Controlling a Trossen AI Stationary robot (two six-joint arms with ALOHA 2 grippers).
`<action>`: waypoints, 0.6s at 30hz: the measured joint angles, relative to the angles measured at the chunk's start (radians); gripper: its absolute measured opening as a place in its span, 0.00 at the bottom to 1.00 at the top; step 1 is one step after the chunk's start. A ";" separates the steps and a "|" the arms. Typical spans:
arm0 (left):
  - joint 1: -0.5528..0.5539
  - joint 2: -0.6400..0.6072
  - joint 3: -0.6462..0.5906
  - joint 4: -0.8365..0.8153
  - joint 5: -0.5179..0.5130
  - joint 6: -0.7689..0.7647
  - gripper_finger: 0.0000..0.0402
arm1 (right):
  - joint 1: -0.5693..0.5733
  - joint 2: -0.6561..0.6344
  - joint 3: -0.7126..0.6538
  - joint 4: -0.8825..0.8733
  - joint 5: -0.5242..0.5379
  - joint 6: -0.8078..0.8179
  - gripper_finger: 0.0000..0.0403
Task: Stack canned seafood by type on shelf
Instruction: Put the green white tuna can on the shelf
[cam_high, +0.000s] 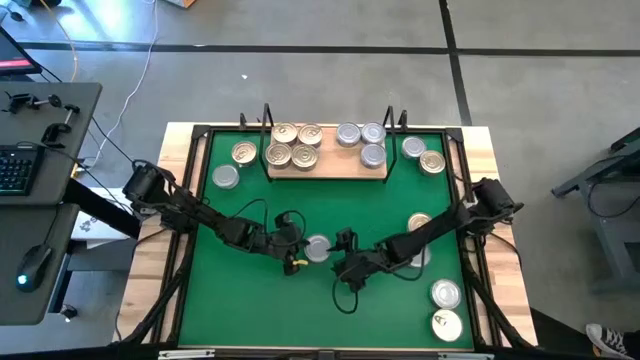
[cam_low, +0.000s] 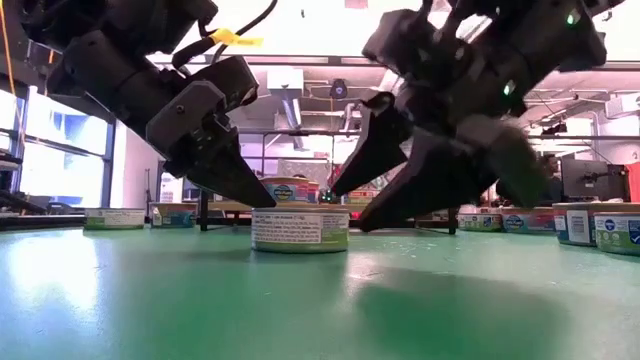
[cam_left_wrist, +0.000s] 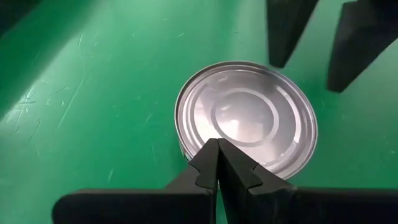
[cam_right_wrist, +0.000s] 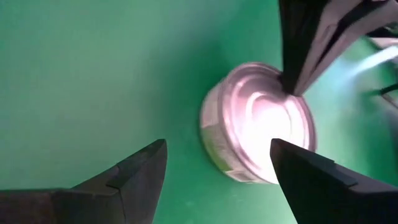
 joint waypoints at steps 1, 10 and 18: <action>0.000 0.000 0.000 0.000 0.004 0.006 0.00 | 0.000 0.010 0.000 0.013 0.016 -0.008 0.69; -0.001 -0.018 -0.002 0.002 0.028 0.037 0.00 | 0.008 0.060 0.000 0.086 0.109 -0.128 0.69; -0.003 -0.092 0.041 0.011 0.045 0.084 0.00 | 0.013 0.060 0.000 0.197 0.150 -0.022 0.69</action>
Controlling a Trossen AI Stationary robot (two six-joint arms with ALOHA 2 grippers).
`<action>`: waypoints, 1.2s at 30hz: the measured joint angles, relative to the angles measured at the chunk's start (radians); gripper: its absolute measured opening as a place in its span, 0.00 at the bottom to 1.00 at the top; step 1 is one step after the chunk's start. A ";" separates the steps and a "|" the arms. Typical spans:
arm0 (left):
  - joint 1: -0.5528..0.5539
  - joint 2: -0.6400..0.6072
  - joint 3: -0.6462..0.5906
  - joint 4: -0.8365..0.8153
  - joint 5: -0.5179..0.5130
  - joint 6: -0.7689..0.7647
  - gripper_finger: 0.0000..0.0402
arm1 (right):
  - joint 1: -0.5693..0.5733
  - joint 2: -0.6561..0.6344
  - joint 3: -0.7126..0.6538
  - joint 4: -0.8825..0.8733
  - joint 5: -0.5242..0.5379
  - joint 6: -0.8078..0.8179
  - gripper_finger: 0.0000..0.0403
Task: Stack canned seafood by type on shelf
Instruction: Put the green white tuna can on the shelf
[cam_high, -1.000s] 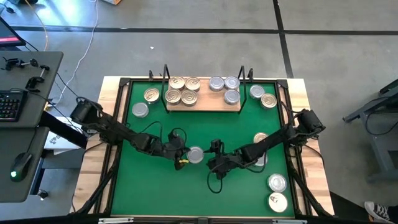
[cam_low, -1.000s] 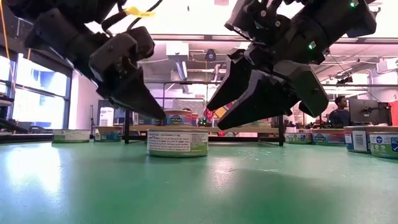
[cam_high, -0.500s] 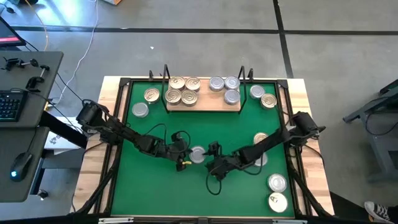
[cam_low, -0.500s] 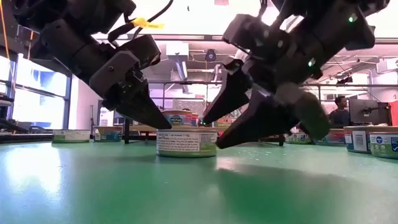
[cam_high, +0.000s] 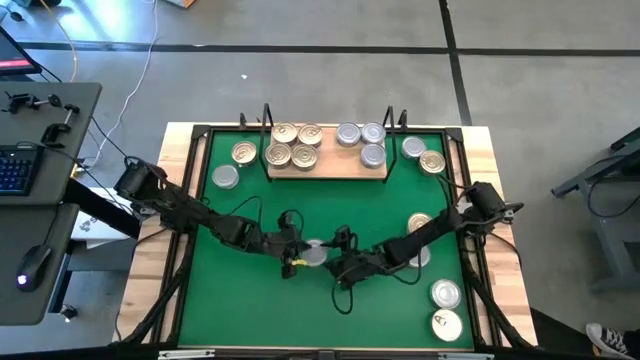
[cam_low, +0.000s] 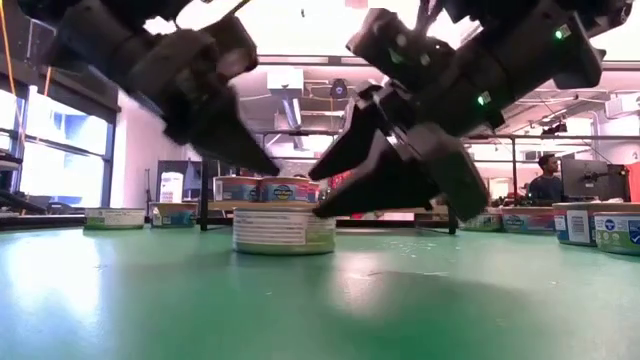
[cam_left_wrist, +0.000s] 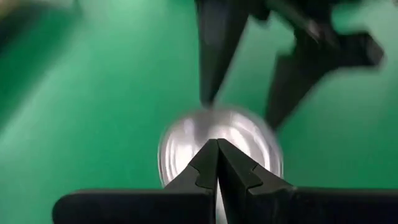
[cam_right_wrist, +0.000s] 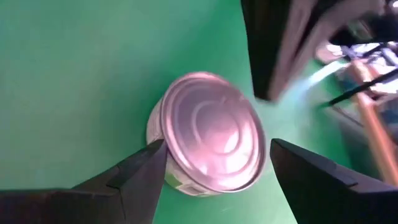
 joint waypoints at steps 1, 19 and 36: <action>0.010 0.003 0.000 0.007 -0.005 0.011 0.00 | 0.006 0.000 0.000 0.014 0.024 0.001 0.69; 0.117 0.122 -0.001 0.063 -0.042 0.069 0.00 | 0.099 0.001 0.000 0.016 0.095 -0.039 0.69; 0.122 0.138 0.000 0.075 0.153 0.080 0.00 | 0.097 0.000 0.000 0.041 0.036 -0.072 0.69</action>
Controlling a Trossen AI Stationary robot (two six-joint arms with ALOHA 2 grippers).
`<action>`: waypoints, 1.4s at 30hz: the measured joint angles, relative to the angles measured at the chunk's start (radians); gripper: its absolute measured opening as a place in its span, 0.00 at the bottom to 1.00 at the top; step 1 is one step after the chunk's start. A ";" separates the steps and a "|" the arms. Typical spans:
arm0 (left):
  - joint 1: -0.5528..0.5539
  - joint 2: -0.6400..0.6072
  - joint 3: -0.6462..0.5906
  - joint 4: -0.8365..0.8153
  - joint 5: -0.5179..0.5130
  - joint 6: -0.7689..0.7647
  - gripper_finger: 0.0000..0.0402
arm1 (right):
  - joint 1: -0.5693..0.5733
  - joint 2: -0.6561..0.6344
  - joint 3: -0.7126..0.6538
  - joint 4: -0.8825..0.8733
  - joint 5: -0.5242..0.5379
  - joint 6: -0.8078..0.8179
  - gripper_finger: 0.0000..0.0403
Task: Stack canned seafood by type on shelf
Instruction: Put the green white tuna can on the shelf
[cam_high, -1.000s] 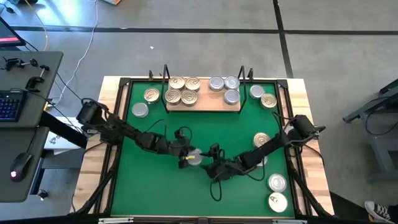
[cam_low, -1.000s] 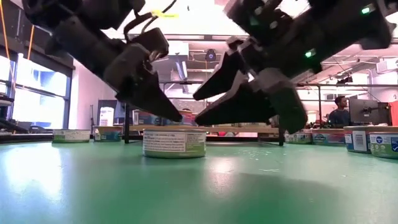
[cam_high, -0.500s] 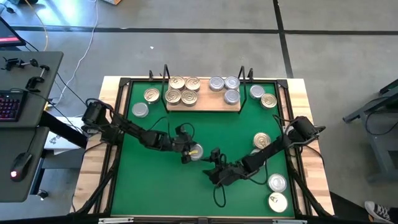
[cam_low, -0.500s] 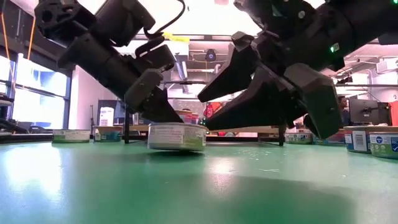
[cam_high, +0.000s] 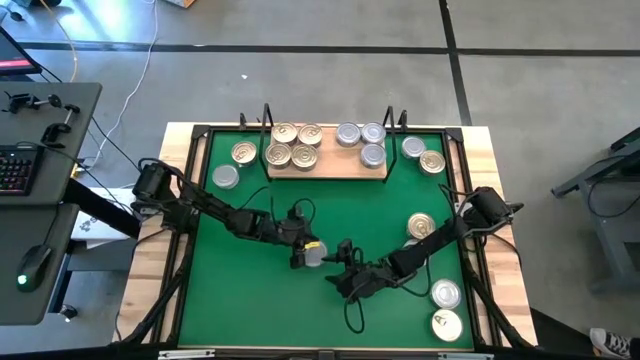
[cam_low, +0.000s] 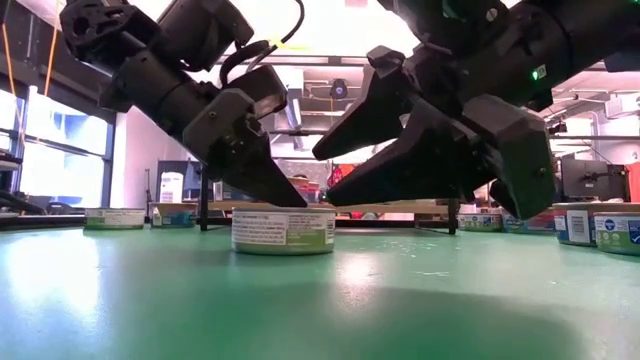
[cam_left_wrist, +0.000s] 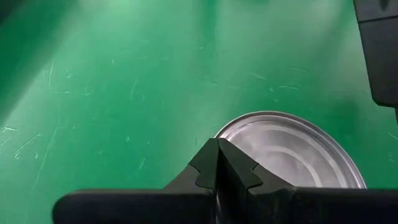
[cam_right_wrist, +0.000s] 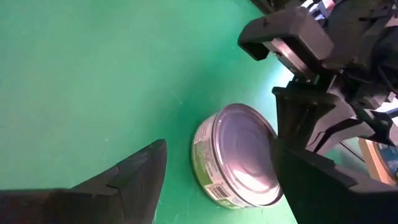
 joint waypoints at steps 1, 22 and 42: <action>0.000 0.000 0.000 0.002 0.001 0.002 0.00 | 0.000 0.000 0.000 0.002 0.000 0.006 0.69; -0.005 0.003 -0.005 0.090 0.034 0.080 0.00 | 0.000 0.000 0.000 0.019 0.007 0.026 0.69; 0.008 0.084 0.000 0.119 0.045 0.059 0.00 | -0.033 0.000 0.025 -0.017 -0.026 0.035 0.69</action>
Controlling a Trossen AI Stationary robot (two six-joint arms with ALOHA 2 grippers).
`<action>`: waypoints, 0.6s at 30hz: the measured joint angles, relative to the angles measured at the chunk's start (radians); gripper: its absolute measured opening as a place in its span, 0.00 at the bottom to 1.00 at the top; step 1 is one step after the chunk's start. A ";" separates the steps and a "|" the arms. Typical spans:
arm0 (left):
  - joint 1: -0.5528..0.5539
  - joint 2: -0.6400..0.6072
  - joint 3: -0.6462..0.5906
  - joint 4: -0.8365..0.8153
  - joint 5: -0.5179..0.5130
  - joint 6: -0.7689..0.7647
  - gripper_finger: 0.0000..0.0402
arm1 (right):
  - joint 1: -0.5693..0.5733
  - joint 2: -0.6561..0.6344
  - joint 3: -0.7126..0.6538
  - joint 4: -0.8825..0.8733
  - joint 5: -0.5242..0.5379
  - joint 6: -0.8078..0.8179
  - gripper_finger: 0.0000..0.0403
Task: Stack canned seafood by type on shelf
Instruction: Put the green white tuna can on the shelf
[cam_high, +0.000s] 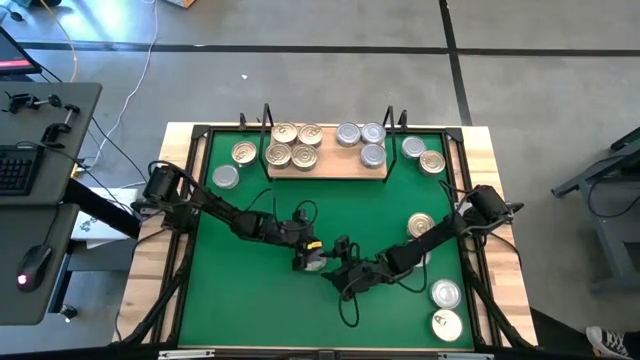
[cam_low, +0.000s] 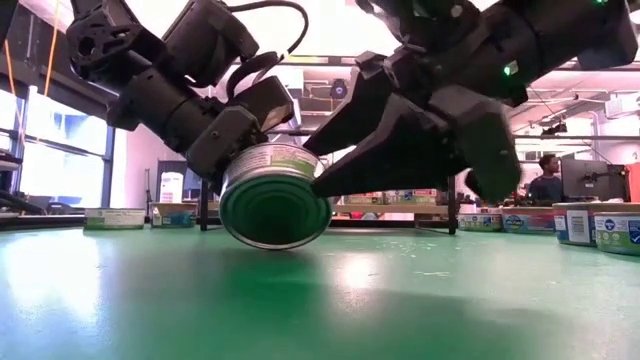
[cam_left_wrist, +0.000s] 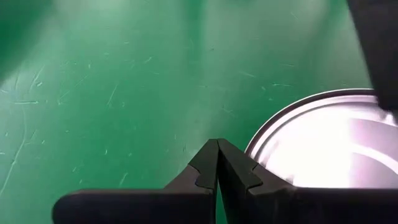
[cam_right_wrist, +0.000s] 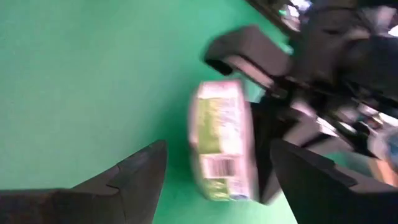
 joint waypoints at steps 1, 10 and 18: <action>0.000 0.000 0.000 0.000 0.000 0.000 0.00 | -0.002 0.000 0.000 0.001 0.021 0.013 0.69; 0.000 0.001 -0.001 0.000 0.000 0.002 0.00 | -0.037 0.067 0.001 0.073 -0.011 -0.019 0.68; -0.006 -0.007 -0.002 -0.002 -0.003 -0.008 0.00 | -0.026 0.100 0.000 0.167 0.091 0.069 0.40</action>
